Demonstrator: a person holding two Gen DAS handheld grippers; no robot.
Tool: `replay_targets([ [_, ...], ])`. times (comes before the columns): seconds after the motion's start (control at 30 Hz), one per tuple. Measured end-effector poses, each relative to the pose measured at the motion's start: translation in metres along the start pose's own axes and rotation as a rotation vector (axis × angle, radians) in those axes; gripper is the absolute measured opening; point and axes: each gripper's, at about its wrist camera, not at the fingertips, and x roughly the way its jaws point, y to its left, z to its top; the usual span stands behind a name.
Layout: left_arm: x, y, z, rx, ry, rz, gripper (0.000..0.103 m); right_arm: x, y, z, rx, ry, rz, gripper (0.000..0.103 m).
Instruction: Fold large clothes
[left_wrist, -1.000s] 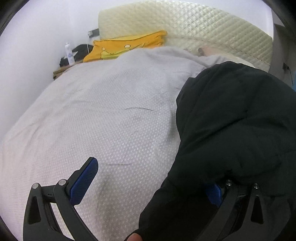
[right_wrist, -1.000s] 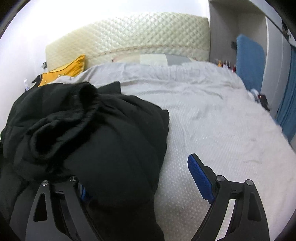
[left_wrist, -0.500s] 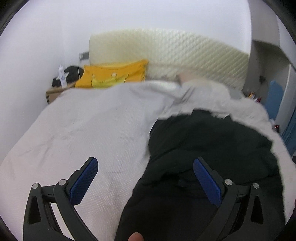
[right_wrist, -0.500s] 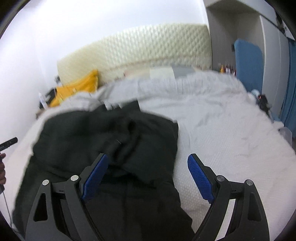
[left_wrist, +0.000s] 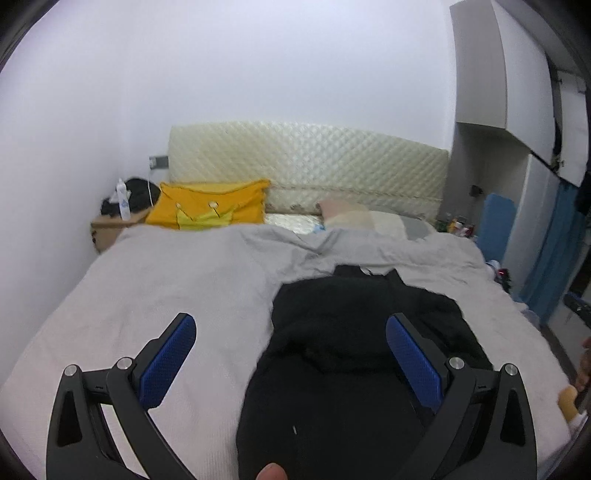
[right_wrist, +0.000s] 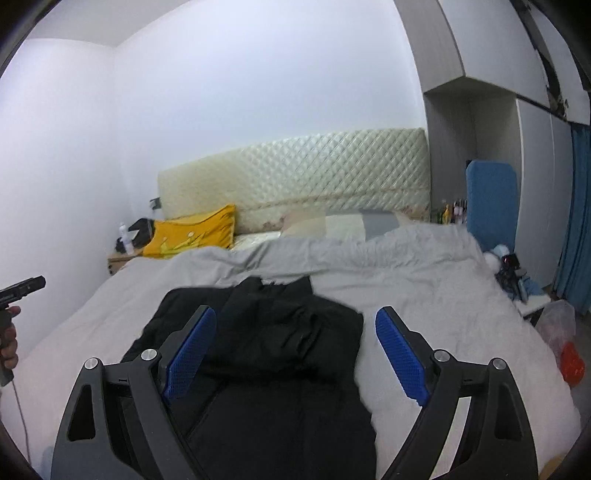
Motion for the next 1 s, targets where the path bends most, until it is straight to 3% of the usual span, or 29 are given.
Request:
replay_targets([
  [0.2,-0.005,0.035,-0.056,-0.096,0.189,-0.115,0.103,-0.002,-0.012,-0.046,0.098,0.21,0.095,0.088],
  [0.43,0.06,0.083,-0.14,-0.262,0.501,-0.226,0.103,0.023,-0.042,-0.114,0.286,0.505,0.148,0.088],
  [0.6,0.106,0.097,-0.194,-0.34,0.693,-0.296,0.102,0.043,-0.065,-0.152,0.393,0.631,0.139,0.088],
  [0.83,0.154,0.112,-0.243,-0.444,0.852,-0.335,0.102,0.078,-0.103,-0.192,0.531,0.757,0.049,0.088],
  [1.0,0.174,0.122,-0.255,-0.505,0.885,-0.412,0.102,0.099,-0.124,-0.22,0.635,0.871,0.007,0.088],
])
